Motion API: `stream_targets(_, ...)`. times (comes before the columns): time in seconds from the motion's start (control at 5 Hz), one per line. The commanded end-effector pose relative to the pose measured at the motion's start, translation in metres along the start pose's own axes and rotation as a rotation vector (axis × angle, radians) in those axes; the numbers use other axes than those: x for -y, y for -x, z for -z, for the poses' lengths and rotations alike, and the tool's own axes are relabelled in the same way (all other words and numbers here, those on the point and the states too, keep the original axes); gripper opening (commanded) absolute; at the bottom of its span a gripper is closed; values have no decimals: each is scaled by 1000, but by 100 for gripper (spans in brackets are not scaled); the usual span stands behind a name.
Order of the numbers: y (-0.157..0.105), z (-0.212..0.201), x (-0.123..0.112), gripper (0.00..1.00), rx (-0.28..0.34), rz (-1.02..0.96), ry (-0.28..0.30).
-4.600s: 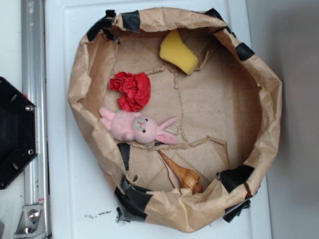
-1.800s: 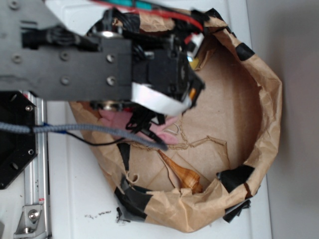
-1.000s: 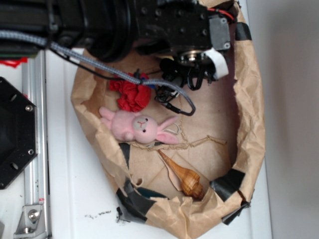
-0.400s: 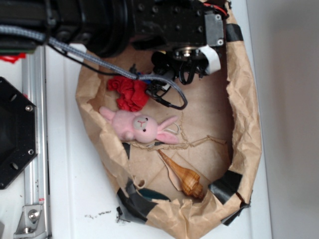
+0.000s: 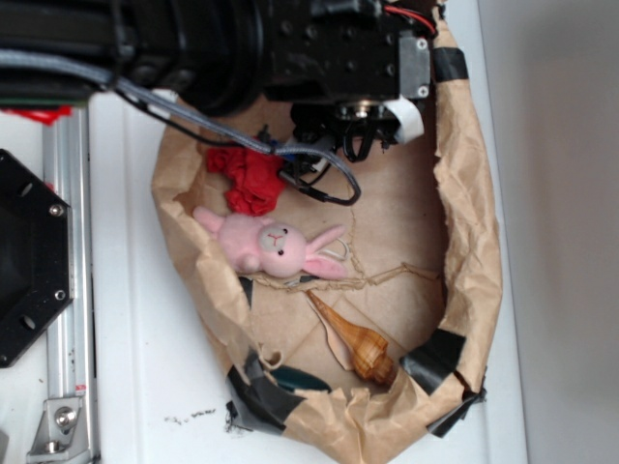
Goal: Grab the green sponge.
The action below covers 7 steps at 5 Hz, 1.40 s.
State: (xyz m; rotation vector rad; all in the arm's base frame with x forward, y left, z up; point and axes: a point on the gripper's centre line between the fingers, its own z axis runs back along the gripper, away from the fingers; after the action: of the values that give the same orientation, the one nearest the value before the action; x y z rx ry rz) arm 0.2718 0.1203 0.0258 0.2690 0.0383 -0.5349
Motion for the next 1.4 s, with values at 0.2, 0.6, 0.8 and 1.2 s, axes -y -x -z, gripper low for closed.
stream_targets(0.2, -21, -39, 14, 0, 78, 51, -23)
stream_targets(0.6, -54, -118, 47, 0, 168, 50, -35)
stream_targets(0.8, -85, -136, 46, 0, 190, -42, 28)
stream_targets(1.2, -84, -149, 29, 0, 118, -301, 80)
